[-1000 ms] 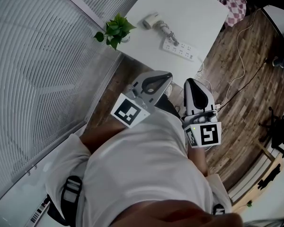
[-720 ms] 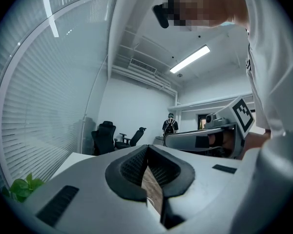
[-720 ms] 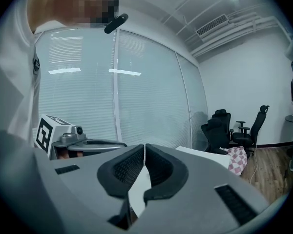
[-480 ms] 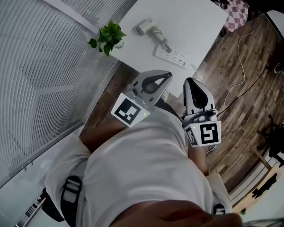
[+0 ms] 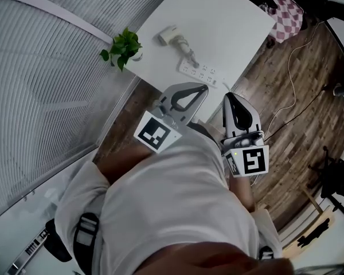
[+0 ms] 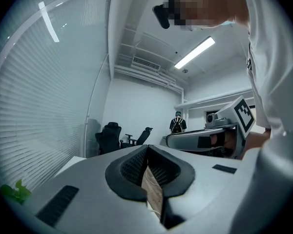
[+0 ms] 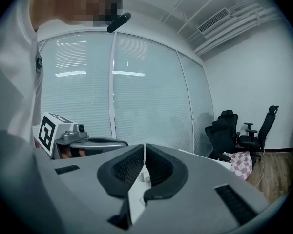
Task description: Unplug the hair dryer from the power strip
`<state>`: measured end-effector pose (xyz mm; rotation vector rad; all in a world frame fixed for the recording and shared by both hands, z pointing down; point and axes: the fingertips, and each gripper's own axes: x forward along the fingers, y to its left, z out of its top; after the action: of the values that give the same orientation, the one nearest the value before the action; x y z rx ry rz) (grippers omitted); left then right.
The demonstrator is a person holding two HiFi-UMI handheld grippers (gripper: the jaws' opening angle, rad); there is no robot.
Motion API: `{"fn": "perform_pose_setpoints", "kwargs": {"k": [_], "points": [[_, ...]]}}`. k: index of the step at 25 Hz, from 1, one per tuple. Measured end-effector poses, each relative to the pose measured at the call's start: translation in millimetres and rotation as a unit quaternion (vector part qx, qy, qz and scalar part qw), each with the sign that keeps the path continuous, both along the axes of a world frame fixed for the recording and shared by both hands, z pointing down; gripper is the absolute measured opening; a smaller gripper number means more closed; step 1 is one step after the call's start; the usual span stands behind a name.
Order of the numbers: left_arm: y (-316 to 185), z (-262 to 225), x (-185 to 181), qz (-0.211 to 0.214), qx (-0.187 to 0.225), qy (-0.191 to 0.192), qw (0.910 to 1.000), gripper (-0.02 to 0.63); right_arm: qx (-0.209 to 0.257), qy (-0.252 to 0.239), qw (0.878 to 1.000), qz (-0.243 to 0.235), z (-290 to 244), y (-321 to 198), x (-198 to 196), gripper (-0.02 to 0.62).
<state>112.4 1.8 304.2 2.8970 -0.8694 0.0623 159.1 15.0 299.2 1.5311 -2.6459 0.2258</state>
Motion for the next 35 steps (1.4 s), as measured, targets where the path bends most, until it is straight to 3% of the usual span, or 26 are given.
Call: {"fn": "perform_pose_setpoints", "kwargs": {"k": [7, 15, 27, 35], "points": [[-10.9, 15.6, 10.7, -0.003, -0.014, -0.008, 0.9999, 0.029, -0.001, 0.008, 1.0, -0.014, 12.5, -13.6, 7.5, 0.034], [-34.6, 31.9, -2.4, 0.001, -0.02, -0.031, 0.9993, 0.029, -0.01, 0.03, 0.999, -0.03, 38.4, -39.1, -11.6, 0.034], [-76.4, 114.3, -33.7, 0.016, -0.079, -0.103, 0.9914, 0.029, -0.072, 0.075, 0.994, -0.044, 123.8, -92.1, -46.3, 0.035], [-98.0, 198.5, -41.9, 0.035, -0.103, -0.176, 0.9783, 0.029, -0.123, 0.118, 0.983, -0.062, 191.0, -113.6, -61.8, 0.037]]}}
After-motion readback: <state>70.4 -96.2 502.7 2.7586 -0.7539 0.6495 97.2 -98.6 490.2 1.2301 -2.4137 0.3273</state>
